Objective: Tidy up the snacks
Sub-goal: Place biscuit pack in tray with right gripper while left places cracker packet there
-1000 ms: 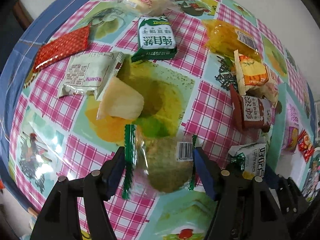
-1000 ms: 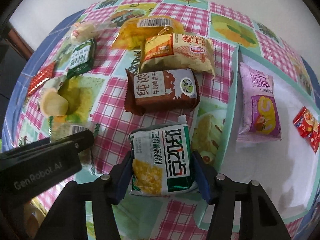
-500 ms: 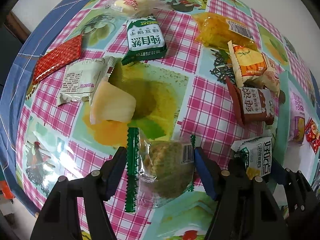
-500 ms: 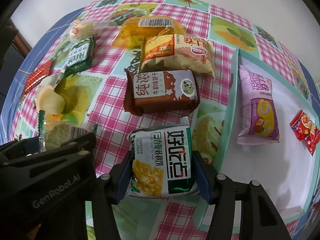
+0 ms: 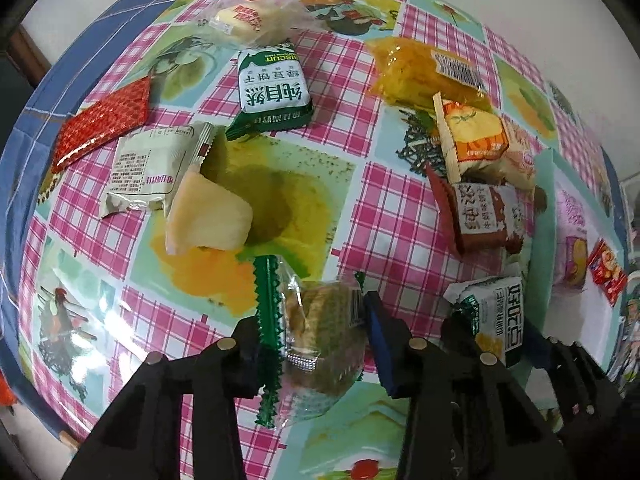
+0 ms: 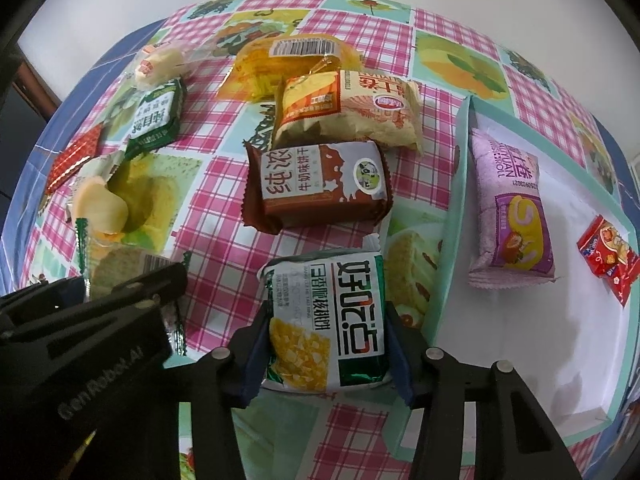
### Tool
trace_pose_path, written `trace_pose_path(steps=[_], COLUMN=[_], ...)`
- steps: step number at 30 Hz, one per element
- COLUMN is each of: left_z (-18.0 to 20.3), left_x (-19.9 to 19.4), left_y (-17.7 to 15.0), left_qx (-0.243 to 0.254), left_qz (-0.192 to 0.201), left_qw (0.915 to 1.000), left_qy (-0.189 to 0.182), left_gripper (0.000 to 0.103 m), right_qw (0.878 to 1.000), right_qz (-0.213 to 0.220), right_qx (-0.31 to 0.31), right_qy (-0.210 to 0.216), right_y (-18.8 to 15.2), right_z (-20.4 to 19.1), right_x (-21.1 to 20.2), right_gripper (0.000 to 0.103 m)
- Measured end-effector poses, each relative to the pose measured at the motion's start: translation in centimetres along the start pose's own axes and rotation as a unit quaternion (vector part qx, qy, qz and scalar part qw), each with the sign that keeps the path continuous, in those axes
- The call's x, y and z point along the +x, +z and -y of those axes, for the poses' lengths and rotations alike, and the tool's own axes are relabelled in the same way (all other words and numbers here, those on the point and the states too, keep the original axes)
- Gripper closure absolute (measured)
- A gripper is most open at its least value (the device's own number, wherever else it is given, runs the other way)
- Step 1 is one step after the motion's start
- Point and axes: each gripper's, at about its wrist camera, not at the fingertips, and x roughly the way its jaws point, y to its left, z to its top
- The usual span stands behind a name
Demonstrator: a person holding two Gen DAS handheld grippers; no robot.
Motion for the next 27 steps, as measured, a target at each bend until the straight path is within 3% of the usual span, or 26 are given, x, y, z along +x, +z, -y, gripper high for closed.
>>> trace_pose_path(steps=[3,5,12,27], left_z=[-0.5,-0.9,-2.0,-2.9], left_x=[-0.6,-1.1,-1.9,-7.5], left_y=[0.2,0.4,0.6,1.2], left_qx=[-0.002,-0.002,-0.016,-0.020], left_qz=[0.007,0.012,0.018,0.085], left_qw=[0.9999,0.9998,0.9991,0.9940], left_qy=[-0.011,-0.018,-0.036,-0.066], left_gripper=[0.068,0.081,0.082,0.082], right_qw=[1.000,1.000,0.999,0.995], right_qz=[-0.001,0.002,0.020,0.052], right_qx=[0.011,0.019,0.040,0.072], right_qy=[0.008,0.013,0.030,0.049], right_y=[0.0,0.2,0.7,1.2], right_z=[0.3,0.8,2.1,3.0], right_x=[-0.1,-0.4,-2.1,-5.3], right_gripper=[0.049,0.049,0.049,0.050])
